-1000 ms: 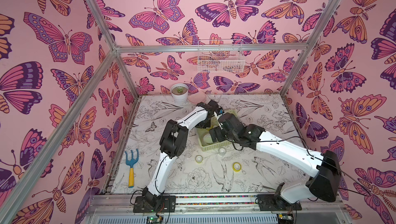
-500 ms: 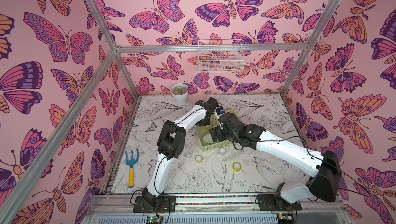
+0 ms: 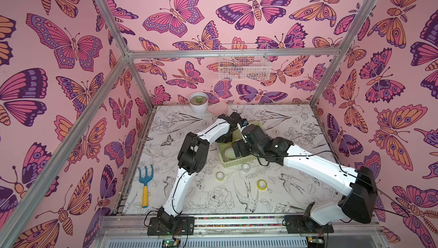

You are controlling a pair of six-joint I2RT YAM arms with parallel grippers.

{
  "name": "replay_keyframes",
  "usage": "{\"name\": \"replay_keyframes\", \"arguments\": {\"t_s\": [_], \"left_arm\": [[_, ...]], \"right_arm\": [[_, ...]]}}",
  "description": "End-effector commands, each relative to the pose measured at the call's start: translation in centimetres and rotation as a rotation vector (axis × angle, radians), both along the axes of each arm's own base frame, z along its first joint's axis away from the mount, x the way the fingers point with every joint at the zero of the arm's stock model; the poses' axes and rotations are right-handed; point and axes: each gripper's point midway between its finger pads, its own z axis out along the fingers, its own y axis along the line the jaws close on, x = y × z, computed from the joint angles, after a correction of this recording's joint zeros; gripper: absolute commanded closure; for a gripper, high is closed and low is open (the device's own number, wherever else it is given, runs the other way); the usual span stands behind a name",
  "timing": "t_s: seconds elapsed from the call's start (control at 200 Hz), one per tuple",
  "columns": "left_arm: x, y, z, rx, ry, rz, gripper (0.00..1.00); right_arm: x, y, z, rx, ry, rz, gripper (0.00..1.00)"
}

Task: Put the transparent tape into the storage box
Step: Place the tape in the storage box.

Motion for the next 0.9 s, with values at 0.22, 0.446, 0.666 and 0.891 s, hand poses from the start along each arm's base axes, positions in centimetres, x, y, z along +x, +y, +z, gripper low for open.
{"name": "replay_keyframes", "arguments": {"t_s": [0.22,0.446,0.666,0.891], "left_arm": [[0.2,0.3,1.9,-0.007,-0.016,-0.005,0.89],[-0.5,0.5,0.7,0.000,0.029,-0.008,0.50],[0.2,0.4,5.2,-0.036,-0.065,-0.002,0.50],[0.0,-0.8,8.8,-0.138,-0.101,-0.027,0.53]], "right_arm": [[0.3,0.0,0.3,-0.002,0.000,-0.003,0.01],[0.3,0.0,0.6,0.003,-0.007,-0.003,0.01],[0.4,-0.7,0.6,-0.004,-0.014,-0.020,0.01],[0.9,-3.2,1.0,0.009,-0.031,-0.093,0.01]]}}
